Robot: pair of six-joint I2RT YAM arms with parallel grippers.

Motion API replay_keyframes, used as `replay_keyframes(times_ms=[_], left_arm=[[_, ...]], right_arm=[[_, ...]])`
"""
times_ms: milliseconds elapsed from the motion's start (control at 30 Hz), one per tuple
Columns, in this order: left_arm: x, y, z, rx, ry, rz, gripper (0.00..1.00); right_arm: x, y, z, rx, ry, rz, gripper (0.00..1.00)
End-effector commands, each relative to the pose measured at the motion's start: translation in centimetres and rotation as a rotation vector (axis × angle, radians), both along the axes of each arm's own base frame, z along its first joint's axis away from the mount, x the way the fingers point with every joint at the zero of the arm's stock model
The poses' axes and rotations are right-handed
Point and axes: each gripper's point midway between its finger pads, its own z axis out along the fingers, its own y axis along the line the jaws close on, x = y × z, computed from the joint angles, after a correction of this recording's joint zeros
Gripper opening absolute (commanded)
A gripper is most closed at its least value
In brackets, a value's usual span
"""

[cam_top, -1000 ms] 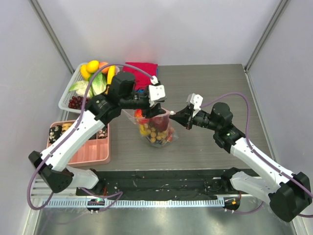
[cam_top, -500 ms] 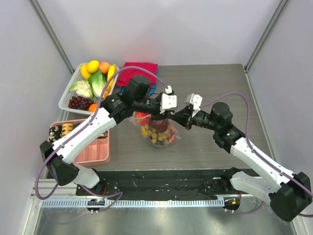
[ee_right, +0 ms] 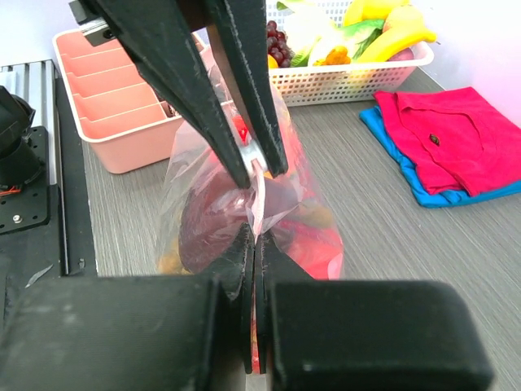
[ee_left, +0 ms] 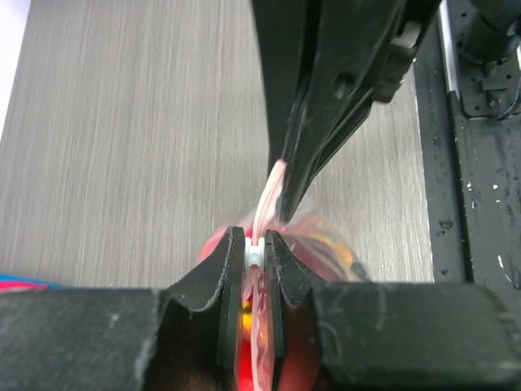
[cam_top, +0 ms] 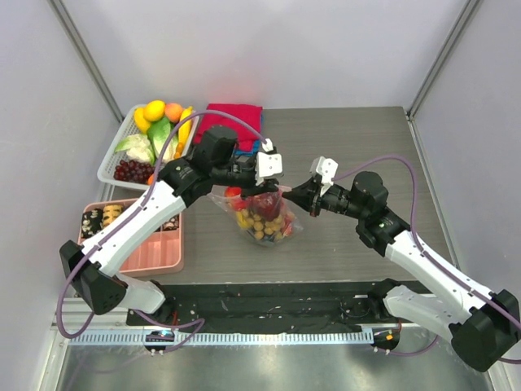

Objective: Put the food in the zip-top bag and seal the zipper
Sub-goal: Zip the zipper food storage bag at the center of the board.

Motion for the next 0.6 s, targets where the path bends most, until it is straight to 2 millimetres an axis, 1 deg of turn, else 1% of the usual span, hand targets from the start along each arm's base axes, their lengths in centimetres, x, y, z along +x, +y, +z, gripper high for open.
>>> replay_keyframes(times_ms=[0,67,200,300,333,400,467,533,567], left_arm=[[1.3,2.1,0.1,0.017,-0.016,0.084,0.13],[1.4,2.6,0.0,0.024,-0.013,0.093,0.13],[2.1,4.4,-0.5,0.048,-0.014,0.13,0.11],[2.5,5.5,-0.4,0.051,-0.019,0.156,0.11],[2.9,6.2,-0.5,0.058,-0.026,0.173,0.11],[3.1,7.1,-0.6,0.066,-0.027,0.191,0.11],[3.6,8.5,-0.9,0.085,-0.033,0.215,0.11],[3.8,9.3,-0.9,0.091,-0.036,0.231,0.11],[4.3,10.1,-1.1,0.097,-0.038,0.25,0.11]], right_arm=[[-0.3,-0.5,4.4,0.072,-0.138,-0.016,0.01],[-0.2,-0.6,4.3,0.068,-0.136,-0.026,0.01],[0.0,-0.9,4.5,0.068,-0.14,-0.05,0.01],[0.4,-1.2,4.4,0.068,-0.137,-0.079,0.01],[0.5,-1.2,4.3,0.067,-0.134,-0.087,0.01],[1.0,-1.6,4.4,0.068,-0.133,-0.122,0.01],[1.5,-1.9,4.3,0.065,-0.132,-0.155,0.01],[1.6,-2.1,4.2,0.06,-0.13,-0.169,0.01],[1.5,-2.2,4.3,0.062,-0.132,-0.172,0.01]])
